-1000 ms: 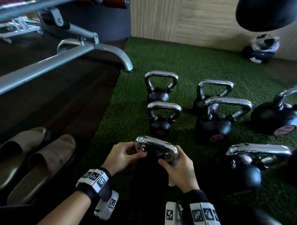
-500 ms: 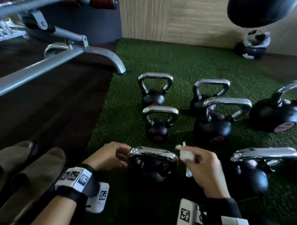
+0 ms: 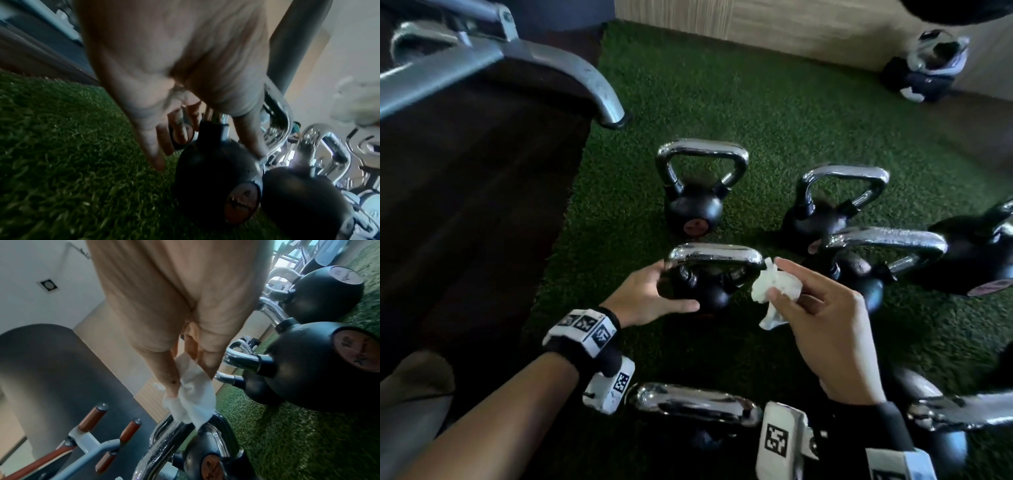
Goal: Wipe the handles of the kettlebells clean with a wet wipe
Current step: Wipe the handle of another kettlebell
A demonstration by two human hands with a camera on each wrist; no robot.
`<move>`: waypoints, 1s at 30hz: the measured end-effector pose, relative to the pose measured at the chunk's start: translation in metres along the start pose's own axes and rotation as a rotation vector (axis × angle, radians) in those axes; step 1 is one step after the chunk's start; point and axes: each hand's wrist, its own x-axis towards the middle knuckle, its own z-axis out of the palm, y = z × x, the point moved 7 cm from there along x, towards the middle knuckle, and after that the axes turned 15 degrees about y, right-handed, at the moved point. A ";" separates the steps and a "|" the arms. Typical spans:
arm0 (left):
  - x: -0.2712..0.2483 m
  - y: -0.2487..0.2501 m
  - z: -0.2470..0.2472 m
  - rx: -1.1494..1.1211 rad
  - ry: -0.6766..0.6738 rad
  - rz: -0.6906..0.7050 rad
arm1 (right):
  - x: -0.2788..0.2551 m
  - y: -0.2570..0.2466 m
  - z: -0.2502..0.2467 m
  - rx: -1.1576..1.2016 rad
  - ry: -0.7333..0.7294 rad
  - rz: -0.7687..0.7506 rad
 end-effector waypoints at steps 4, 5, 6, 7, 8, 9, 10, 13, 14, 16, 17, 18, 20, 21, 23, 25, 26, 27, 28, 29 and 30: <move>0.014 -0.001 0.012 0.008 0.032 -0.094 | 0.020 -0.024 0.021 -0.102 -0.038 -0.124; 0.016 -0.001 0.013 -0.005 0.057 -0.128 | 0.025 -0.029 0.025 -0.126 -0.049 -0.149; 0.018 -0.001 0.013 -0.010 0.089 -0.162 | 0.029 -0.034 0.029 -0.150 -0.057 -0.173; 0.018 0.000 0.011 -0.010 0.117 -0.179 | 0.032 -0.037 0.034 -0.175 -0.064 -0.195; 0.018 -0.001 0.011 -0.008 0.131 -0.198 | 0.034 -0.041 0.038 -0.198 -0.075 -0.215; 0.016 -0.001 0.011 -0.010 0.137 -0.206 | 0.035 -0.043 0.043 -0.214 -0.089 -0.227; 0.017 -0.002 0.011 -0.007 0.139 -0.190 | 0.036 -0.046 0.047 -0.222 -0.103 -0.239; 0.017 -0.005 0.012 -0.006 0.138 -0.177 | 0.041 -0.050 0.054 -0.231 -0.124 -0.274; 0.017 -0.005 0.012 -0.008 0.140 -0.174 | 0.043 -0.050 0.056 -0.237 -0.126 -0.287; 0.018 -0.007 0.015 -0.020 0.144 -0.163 | 0.050 -0.051 0.058 -0.242 -0.120 -0.328; 0.017 -0.007 0.014 -0.019 0.144 -0.151 | 0.052 -0.052 0.059 -0.237 -0.120 -0.351; 0.015 -0.007 0.015 -0.015 0.141 -0.154 | 0.053 -0.053 0.061 -0.230 -0.130 -0.377; 0.018 -0.008 0.014 -0.005 0.149 -0.152 | 0.054 -0.054 0.070 -0.240 -0.171 -0.461; 0.019 -0.009 0.016 -0.003 0.146 -0.146 | 0.052 -0.052 0.075 -0.259 -0.200 -0.495; 0.019 -0.013 0.016 -0.005 0.159 -0.137 | 0.045 -0.048 0.085 -0.282 -0.242 -0.524; 0.020 -0.016 0.018 -0.005 0.152 -0.140 | 0.043 -0.041 0.083 -0.285 -0.215 -0.516; 0.020 -0.017 0.018 0.001 0.150 -0.147 | 0.044 -0.037 0.078 -0.287 -0.185 -0.505; 0.020 -0.017 0.018 0.007 0.147 -0.146 | 0.047 -0.034 0.071 -0.297 -0.151 -0.483; 0.021 -0.019 0.018 0.008 0.145 -0.154 | 0.051 -0.029 0.065 -0.315 -0.113 -0.451; 0.021 -0.020 0.018 0.002 0.149 -0.157 | 0.056 -0.025 0.061 -0.342 -0.083 -0.418; 0.022 -0.023 0.018 -0.001 0.148 -0.160 | 0.059 -0.023 0.060 -0.368 -0.071 -0.400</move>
